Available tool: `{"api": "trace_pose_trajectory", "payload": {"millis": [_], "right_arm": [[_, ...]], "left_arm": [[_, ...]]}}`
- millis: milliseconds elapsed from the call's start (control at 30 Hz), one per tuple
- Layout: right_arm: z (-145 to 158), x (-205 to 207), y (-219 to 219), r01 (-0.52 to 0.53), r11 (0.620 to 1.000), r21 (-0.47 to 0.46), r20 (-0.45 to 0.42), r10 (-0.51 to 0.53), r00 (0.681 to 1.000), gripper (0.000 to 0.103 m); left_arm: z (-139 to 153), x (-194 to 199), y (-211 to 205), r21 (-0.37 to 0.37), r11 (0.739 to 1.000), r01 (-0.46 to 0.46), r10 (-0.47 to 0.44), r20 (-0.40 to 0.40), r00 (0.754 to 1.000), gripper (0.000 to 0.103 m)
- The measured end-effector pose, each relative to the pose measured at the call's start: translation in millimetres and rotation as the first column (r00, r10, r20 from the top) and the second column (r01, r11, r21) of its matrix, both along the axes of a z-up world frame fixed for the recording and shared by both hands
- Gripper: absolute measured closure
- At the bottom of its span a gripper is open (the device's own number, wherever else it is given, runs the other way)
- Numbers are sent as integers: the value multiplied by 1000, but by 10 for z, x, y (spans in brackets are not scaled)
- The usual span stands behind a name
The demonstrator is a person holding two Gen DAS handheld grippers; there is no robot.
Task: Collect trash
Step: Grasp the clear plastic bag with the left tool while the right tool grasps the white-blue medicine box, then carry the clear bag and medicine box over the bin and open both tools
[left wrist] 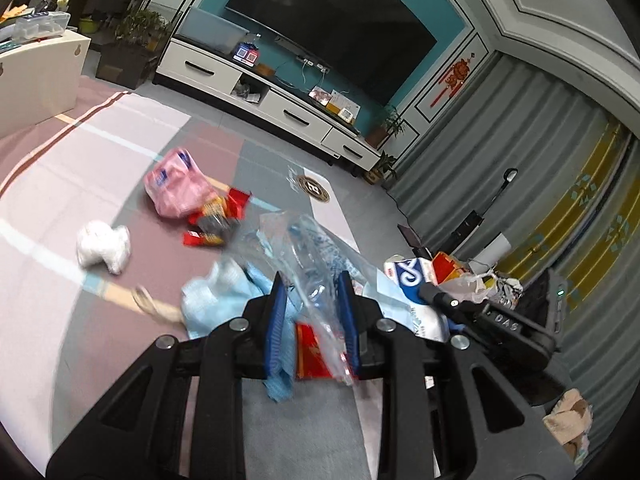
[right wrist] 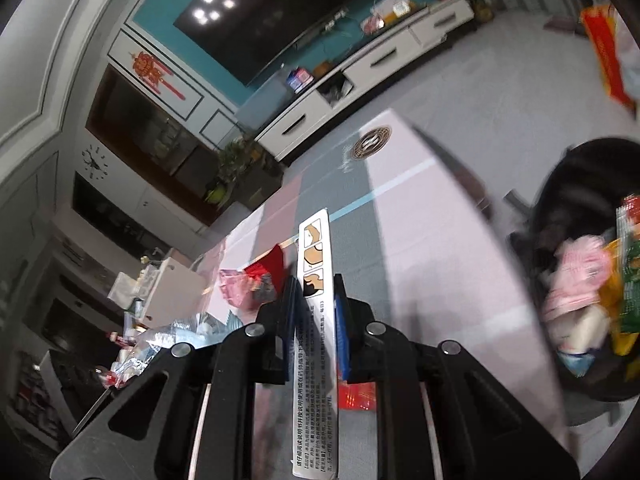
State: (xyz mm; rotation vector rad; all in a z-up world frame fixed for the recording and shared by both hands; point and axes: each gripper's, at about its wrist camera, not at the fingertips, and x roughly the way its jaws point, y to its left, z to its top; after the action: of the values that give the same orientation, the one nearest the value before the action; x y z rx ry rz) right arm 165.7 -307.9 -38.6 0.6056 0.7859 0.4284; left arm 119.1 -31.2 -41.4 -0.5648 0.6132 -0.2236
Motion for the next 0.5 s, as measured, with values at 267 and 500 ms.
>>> {"api": "trace_pose_trajectory", "payload": {"millis": [267, 500], "right_arm": [[-26, -324, -595, 130, 988, -87, 24, -128, 991, 85], [-72, -370, -922, 187, 981, -51, 20, -186, 982, 85]], "left_arm": [[-47, -178, -566, 52, 996, 76, -76, 1, 997, 76], [30, -146, -868, 89, 991, 104, -105, 6, 994, 76]]}}
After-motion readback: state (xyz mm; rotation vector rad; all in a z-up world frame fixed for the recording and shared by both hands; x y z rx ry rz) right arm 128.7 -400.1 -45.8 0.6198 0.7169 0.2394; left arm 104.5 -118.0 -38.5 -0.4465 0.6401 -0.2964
